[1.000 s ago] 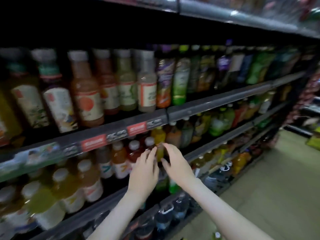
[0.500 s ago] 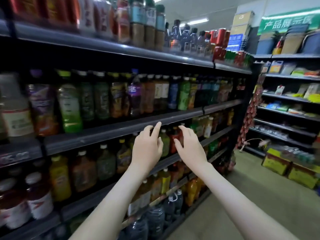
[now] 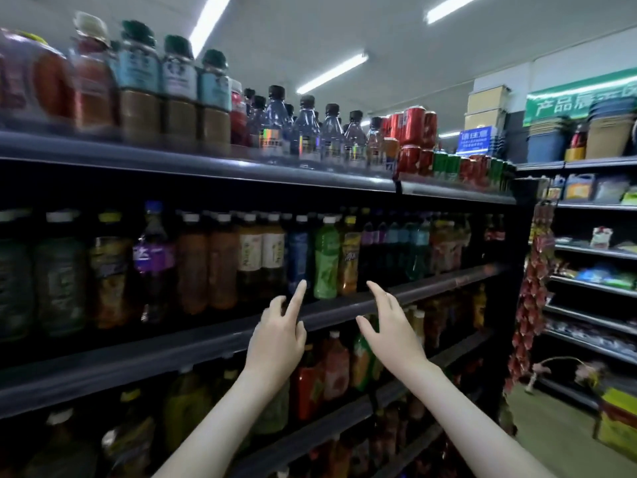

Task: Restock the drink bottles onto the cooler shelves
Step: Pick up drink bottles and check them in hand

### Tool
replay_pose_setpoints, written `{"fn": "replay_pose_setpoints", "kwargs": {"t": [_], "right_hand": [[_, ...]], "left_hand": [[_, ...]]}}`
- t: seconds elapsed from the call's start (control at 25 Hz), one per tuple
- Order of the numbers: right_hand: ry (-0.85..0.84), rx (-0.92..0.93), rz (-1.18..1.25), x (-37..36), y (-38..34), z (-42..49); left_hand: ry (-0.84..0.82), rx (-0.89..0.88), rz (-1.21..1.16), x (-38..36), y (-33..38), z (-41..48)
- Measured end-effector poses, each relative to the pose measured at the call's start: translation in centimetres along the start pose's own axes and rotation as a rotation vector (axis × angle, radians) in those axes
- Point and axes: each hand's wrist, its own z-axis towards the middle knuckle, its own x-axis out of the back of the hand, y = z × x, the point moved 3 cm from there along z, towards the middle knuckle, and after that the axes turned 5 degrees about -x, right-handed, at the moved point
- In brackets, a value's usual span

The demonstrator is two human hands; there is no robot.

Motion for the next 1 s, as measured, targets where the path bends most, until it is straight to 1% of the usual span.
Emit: {"fn": "replay_pose_setpoints", "kwargs": {"t": [0.12,0.24,0.32,0.4,0.44,0.52,0.68,0.76,0.88,1.0], "right_hand": [[-0.075,-0.008,0.045,1.2,5.1,6.5],[-0.105,-0.038,0.096,1.3,9.5,12.3],[-0.140,-0.050,0.177,0.5,11.4,16.0],[-0.205,-0.063,0.321,-0.9,12.6,19.6],[-0.239,-0.045,0.387,-1.7,13.0,21.4],[-0.291,0.045,0.446,-3.3,13.4,24.5],[-0.378,0.149,0.405,-6.9,13.7,28.6],[-0.376,0.168,0.400,-8.4,14.0,29.7],[-0.374,0.174,0.527,-9.5,14.9,30.6],[-0.292,0.176,0.670,-8.9,16.3,30.6]], "left_hand": [[-0.034,0.050,0.054,-5.5,1.4,6.2],[-0.027,0.065,0.061,-10.1,3.0,11.4],[0.047,0.088,0.035,-12.7,2.8,14.1],[0.143,0.114,0.048,-14.5,2.0,16.3],[0.162,0.150,0.072,-15.3,1.4,17.2],[0.176,0.211,0.092,-17.0,0.9,18.5],[0.147,0.203,0.247,-19.8,1.8,19.6],[0.173,0.210,0.298,-21.0,1.5,19.5],[0.188,0.240,0.303,-21.9,1.7,19.1],[0.213,0.194,0.307,-22.0,2.7,18.7]]}}
